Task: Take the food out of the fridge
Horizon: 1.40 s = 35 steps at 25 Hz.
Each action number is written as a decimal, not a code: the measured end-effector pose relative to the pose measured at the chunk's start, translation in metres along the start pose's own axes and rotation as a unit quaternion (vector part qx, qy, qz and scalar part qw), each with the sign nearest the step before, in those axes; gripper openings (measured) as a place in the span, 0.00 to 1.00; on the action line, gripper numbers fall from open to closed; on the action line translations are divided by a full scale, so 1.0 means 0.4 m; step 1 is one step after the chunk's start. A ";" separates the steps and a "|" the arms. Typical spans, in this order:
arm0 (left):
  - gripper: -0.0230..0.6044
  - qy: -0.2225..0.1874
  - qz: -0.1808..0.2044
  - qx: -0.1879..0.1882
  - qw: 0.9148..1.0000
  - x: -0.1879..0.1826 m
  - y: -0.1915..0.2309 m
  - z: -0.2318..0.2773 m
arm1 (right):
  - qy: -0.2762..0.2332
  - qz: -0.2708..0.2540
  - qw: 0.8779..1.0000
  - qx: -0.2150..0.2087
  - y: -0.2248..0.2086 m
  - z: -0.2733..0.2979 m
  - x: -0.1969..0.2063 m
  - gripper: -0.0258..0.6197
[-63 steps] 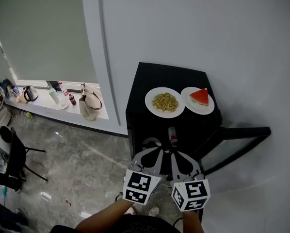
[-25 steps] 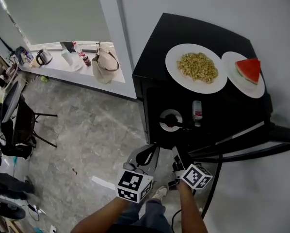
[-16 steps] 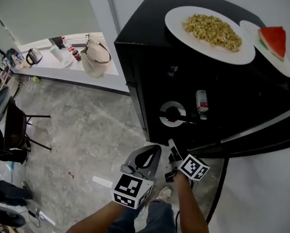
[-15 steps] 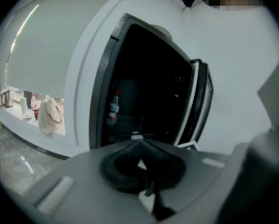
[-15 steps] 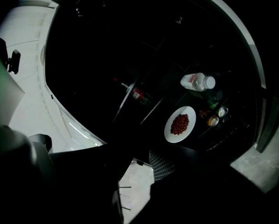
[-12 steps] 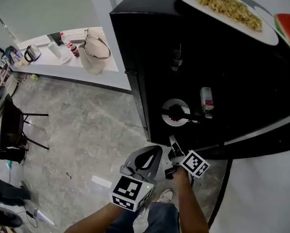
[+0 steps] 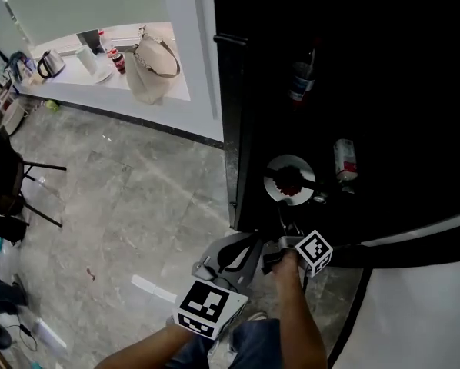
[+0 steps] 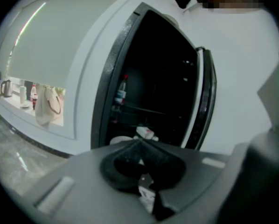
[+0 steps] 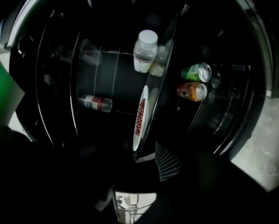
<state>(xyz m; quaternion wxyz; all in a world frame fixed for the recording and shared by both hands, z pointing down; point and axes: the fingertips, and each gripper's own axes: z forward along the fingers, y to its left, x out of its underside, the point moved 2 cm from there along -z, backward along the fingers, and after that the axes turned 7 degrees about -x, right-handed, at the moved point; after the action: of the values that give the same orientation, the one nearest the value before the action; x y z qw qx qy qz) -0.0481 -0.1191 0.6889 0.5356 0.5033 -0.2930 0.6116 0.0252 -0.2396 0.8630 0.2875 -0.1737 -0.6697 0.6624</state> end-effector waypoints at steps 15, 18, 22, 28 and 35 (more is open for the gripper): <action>0.03 0.012 -0.020 -0.023 0.999 0.016 0.024 -0.009 | -0.025 0.075 0.997 0.013 0.002 0.014 -0.016 0.06; 0.03 0.015 -0.020 -0.022 0.999 0.018 0.022 -0.017 | -0.020 0.073 0.997 0.013 0.004 0.004 -0.013 0.06; 0.03 0.018 -0.018 -0.020 0.999 0.021 0.019 -0.024 | -0.014 0.082 0.997 -0.002 0.004 -0.013 -0.009 0.05; 0.03 0.027 -0.020 -0.018 0.999 0.006 0.004 -0.037 | 0.012 0.082 0.996 -0.028 0.040 -0.075 0.016 0.05; 0.03 0.038 -0.026 0.001 0.999 -0.062 -0.057 -0.095 | 0.034 0.069 0.996 -0.034 0.164 -0.211 0.070 0.05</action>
<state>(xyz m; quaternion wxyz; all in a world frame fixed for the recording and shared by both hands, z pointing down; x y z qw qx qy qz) -0.0399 -0.0879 0.6494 0.5615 0.4878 -0.2590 0.6162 0.0460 -0.1518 0.7990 0.2576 -0.2513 -0.6679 0.6514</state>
